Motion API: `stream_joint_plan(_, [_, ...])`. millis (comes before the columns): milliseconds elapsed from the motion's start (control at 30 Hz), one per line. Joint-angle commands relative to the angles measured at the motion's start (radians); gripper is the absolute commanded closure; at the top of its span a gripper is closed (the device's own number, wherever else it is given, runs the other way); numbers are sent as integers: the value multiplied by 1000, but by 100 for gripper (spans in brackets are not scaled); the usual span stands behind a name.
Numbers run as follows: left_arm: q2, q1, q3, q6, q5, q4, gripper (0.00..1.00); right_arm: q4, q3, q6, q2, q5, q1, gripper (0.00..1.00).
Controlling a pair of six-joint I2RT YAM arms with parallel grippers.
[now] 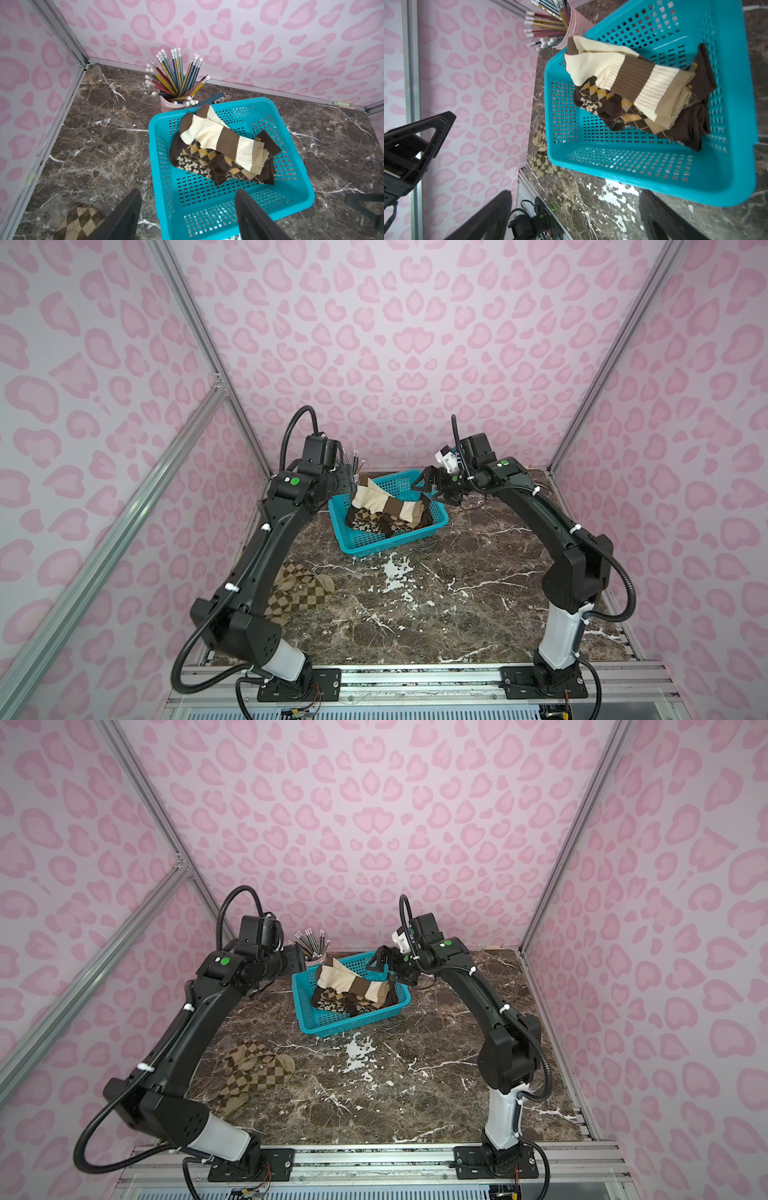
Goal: Place the socks together as a pair
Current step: Place a pair of socks in the bin, then pick up the sock at the center of the board.
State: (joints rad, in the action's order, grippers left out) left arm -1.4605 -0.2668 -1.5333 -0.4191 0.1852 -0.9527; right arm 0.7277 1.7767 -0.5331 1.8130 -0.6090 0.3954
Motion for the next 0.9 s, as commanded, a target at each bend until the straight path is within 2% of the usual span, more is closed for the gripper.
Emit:
stream_joint_plan(0, [107, 31, 178, -59, -31, 5, 24, -87, -165, 68, -139, -4, 30, 1])
stream_joint_plan(67, [188, 65, 315, -74, -62, 3, 23, -114, -288, 61, -227, -14, 44, 1])
stream_joint_plan(133, [234, 83, 411, -79, -44, -14, 22, -139, -399, 49, -310, -20, 55, 1])
stream_joint_plan(300, [203, 108, 591, -88, -32, 33, 26, -248, -651, -22, -480, -80, 69, 1])
stream_joint_plan(533, [66, 117, 695, -126, -64, 154, 39, -236, -700, -17, -544, -89, 72, 1])
stream_joint_plan(867, [-109, 112, 717, -154, -69, 234, 49, -236, -765, -13, -601, -96, 62, 1])
